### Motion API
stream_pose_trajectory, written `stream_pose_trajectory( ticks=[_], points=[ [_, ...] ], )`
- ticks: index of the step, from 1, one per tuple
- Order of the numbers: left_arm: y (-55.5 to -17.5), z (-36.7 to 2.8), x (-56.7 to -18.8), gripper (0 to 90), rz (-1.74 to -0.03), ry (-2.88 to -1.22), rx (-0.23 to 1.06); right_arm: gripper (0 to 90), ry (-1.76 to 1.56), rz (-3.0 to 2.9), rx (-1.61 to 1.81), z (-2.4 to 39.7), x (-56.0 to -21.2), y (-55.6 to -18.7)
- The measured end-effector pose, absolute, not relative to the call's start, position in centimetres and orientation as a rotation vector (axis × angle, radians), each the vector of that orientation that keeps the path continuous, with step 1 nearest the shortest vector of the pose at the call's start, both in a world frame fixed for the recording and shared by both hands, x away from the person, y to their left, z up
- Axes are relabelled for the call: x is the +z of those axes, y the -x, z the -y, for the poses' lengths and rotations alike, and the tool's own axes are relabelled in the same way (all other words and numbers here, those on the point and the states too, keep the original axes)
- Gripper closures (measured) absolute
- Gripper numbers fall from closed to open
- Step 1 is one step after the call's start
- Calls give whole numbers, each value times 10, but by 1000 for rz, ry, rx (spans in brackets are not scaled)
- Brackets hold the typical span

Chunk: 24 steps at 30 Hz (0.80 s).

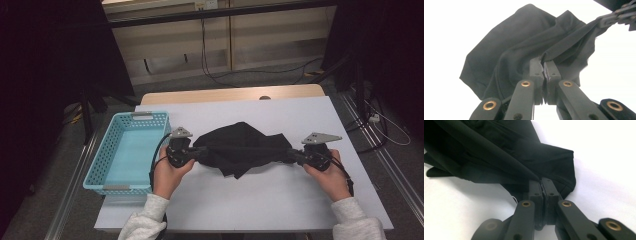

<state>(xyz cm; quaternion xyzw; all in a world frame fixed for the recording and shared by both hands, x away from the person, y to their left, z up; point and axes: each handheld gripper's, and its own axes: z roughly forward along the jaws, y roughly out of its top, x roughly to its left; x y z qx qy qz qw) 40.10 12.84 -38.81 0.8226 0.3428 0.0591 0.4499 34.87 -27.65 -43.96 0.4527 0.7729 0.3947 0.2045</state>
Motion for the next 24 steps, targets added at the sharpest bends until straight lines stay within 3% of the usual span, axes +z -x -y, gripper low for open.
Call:
stream_pose_trajectory(
  ticks=[4, 14, 16, 18, 24],
  points=[
    [-402, -132, -385, 869, -846, -2020, 170, 882, -1248, -2155, 1113, 273, -436, -347],
    [-424, -120, -425, 856, -894, -2060, 212, 876, -1280, -2216, 1026, 267, -448, -354],
    [-426, -116, -432, 774, -913, -2039, 219, 870, -1293, -2213, 1033, 268, -449, -355],
    [-427, -116, -434, 604, -935, -2025, 225, 867, -1307, -2219, 1027, 269, -450, -356],
    [-419, -120, -422, 417, -912, -2008, 252, 864, -1313, -2219, 1021, 270, -452, -356]
  ],
)
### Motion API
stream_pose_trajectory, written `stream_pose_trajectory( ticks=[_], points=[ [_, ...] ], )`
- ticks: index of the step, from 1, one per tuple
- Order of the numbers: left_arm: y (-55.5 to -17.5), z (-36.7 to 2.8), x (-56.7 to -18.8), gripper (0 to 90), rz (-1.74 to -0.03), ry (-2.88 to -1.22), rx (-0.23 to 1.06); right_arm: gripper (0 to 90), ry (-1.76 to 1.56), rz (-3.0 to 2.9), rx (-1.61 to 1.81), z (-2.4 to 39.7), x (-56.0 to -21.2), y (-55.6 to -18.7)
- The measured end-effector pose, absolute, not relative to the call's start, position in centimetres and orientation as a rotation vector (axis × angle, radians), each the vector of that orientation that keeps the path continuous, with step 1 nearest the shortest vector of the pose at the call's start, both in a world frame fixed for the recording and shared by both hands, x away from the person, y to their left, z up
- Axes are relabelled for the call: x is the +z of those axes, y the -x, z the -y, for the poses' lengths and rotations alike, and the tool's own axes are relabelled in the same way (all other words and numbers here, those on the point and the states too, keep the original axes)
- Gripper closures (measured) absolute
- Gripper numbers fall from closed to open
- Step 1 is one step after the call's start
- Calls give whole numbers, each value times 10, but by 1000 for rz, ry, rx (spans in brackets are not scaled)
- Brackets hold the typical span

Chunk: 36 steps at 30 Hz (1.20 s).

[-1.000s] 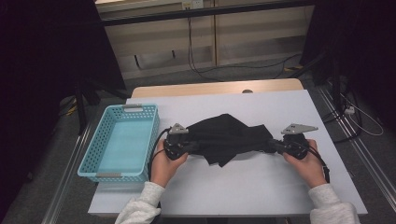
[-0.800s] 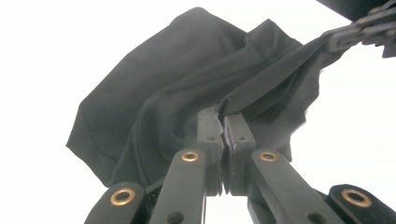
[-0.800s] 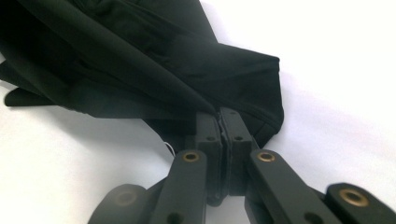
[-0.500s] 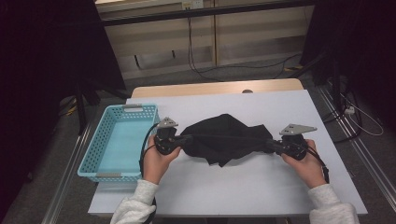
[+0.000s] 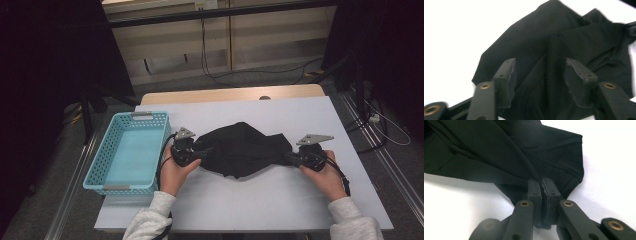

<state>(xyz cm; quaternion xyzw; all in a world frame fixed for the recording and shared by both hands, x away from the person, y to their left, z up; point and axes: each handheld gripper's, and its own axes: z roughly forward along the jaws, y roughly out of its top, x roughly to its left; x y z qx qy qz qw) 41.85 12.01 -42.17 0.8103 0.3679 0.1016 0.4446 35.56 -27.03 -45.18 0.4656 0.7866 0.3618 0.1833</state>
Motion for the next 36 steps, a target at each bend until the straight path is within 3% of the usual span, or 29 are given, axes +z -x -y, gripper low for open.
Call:
stream_pose_trajectory(
  ticks=[5, 10, 20, 29, 36],
  points=[
    [-404, -118, -412, 367, -868, -2000, 255, 864, -1320, -2217, 1024, 271, -452, -356],
    [-391, -113, -410, 389, -809, -2043, 233, 863, -1326, -2216, 1020, 272, -453, -357],
    [-380, -99, -426, 431, -780, -2101, 181, 864, -1342, -2221, 1030, 272, -453, -357],
    [-386, -90, -455, 399, -796, -2194, 170, 862, -1341, -2222, 1025, 271, -454, -356],
    [-383, -88, -452, 503, -786, -2210, 119, 855, -1338, -2220, 1029, 272, -454, -356]
  ],
)
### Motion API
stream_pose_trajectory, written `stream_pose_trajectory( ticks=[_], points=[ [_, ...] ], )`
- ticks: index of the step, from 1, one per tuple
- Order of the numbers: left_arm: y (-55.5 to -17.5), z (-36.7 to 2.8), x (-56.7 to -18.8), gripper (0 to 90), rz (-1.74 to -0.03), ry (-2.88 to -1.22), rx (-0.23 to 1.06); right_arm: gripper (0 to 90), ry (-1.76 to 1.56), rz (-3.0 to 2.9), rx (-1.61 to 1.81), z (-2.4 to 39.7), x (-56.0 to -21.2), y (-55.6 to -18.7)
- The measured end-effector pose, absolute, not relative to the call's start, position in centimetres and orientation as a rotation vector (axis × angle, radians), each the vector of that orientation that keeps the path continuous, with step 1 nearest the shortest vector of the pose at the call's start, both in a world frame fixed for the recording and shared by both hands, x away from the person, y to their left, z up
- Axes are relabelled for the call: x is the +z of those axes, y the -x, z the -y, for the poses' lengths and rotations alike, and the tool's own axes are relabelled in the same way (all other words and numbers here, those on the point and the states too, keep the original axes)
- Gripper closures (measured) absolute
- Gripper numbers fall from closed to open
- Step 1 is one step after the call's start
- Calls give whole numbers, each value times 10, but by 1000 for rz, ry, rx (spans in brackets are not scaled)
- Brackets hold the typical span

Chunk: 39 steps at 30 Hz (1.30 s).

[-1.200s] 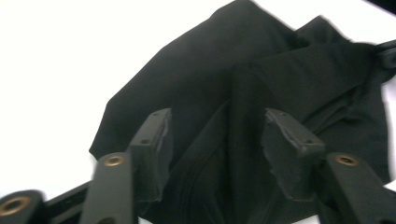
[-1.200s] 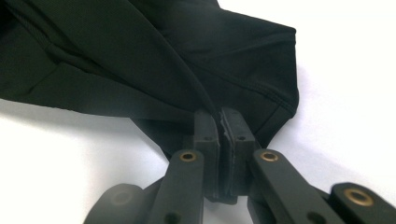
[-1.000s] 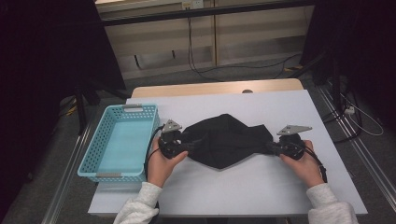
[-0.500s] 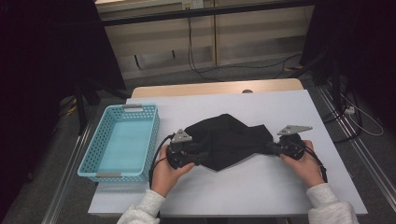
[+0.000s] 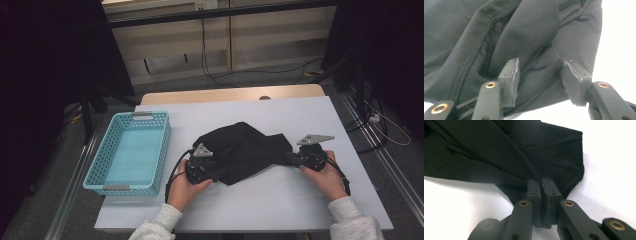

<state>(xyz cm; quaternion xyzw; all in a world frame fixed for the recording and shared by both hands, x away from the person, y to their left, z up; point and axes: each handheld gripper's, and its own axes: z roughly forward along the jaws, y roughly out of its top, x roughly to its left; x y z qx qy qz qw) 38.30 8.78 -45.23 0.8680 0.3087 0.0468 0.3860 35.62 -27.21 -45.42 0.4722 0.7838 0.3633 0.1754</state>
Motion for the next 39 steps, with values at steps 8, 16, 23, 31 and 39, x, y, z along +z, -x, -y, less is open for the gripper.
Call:
stream_pose_trajectory(
  ticks=[8, 16, 23, 31, 39],
  points=[
    [-378, -83, -451, 683, -738, -2271, 160, 854, -1341, -2219, 1028, 272, -455, -356],
    [-378, -85, -445, 842, -750, -2256, 122, 843, -1329, -2221, 1026, 273, -455, -356],
    [-383, -109, -416, 848, -803, -2082, 117, 798, -1309, -2232, 1029, 274, -455, -355],
    [-393, -133, -406, 851, -886, -1963, 146, 665, -1256, -2262, 1038, 281, -456, -349],
    [-398, -138, -405, 851, -926, -1932, 143, 494, -1155, -2331, 1062, 280, -457, -341]
  ],
)
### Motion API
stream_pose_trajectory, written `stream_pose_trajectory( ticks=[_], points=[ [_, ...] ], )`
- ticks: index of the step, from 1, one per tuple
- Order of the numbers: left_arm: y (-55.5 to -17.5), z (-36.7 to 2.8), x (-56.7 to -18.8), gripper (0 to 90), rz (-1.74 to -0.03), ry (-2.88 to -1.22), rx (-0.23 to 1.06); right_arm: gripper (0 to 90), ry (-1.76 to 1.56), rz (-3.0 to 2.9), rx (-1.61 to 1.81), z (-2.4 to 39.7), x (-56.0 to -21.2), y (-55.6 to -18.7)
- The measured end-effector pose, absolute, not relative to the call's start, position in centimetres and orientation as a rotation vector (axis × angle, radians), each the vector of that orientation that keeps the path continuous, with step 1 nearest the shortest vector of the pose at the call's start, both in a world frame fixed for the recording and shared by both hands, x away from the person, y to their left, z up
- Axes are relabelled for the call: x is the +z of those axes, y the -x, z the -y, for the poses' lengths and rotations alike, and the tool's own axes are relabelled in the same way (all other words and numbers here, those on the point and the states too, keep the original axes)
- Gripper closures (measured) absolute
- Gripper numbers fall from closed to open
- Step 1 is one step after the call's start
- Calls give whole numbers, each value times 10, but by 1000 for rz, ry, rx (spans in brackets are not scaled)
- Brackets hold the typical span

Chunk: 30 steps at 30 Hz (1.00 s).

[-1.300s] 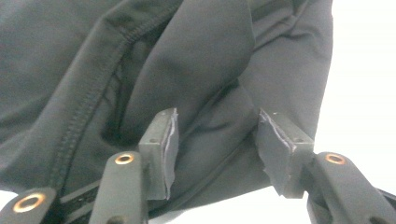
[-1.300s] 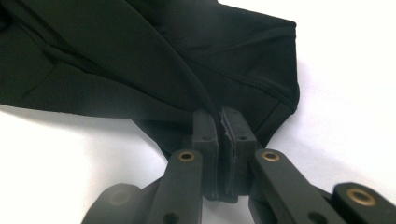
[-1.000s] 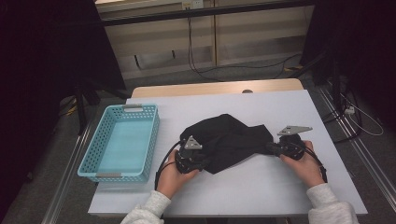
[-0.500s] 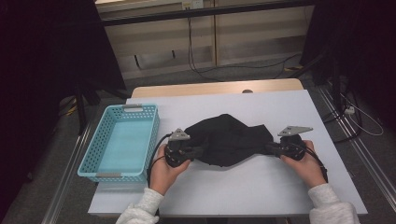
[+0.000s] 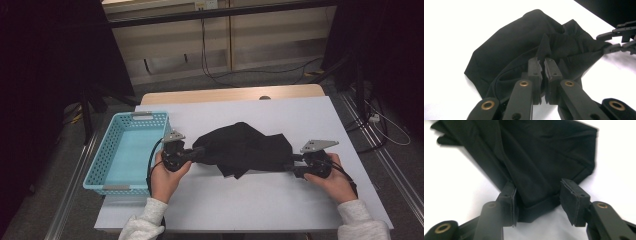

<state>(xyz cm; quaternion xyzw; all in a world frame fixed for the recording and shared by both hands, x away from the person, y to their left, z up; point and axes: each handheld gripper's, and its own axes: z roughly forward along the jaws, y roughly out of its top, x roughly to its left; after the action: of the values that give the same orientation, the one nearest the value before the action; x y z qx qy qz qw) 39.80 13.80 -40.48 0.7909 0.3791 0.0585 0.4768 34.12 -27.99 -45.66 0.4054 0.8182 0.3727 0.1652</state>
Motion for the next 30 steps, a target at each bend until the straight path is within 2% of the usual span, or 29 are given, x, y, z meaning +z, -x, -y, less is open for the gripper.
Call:
stream_pose_trajectory(
  ticks=[9, 14, 15, 16, 20, 21, 23, 30],
  points=[
    [-404, -138, -407, 850, -951, -1934, 151, 355, -1073, -2378, 1031, 277, -462, -332],
    [-405, -140, -407, 850, -960, -1931, 158, 357, -1090, -2362, 1034, 276, -463, -331],
    [-405, -140, -407, 850, -960, -1931, 158, 380, -1095, -2359, 1034, 276, -463, -331],
    [-405, -142, -406, 850, -967, -1926, 163, 440, -1092, -2359, 1036, 275, -463, -331],
    [-405, -143, -406, 851, -970, -1928, 164, 766, -1058, -2374, 1028, 273, -460, -331],
    [-405, -144, -406, 851, -968, -1925, 166, 808, -1051, -2372, 1015, 273, -459, -331],
    [-405, -144, -405, 851, -962, -1924, 167, 845, -1055, -2358, 1042, 275, -456, -331],
    [-406, -145, -403, 851, -955, -1900, 165, 856, -1124, -2260, 1161, 288, -443, -331]
  ],
)
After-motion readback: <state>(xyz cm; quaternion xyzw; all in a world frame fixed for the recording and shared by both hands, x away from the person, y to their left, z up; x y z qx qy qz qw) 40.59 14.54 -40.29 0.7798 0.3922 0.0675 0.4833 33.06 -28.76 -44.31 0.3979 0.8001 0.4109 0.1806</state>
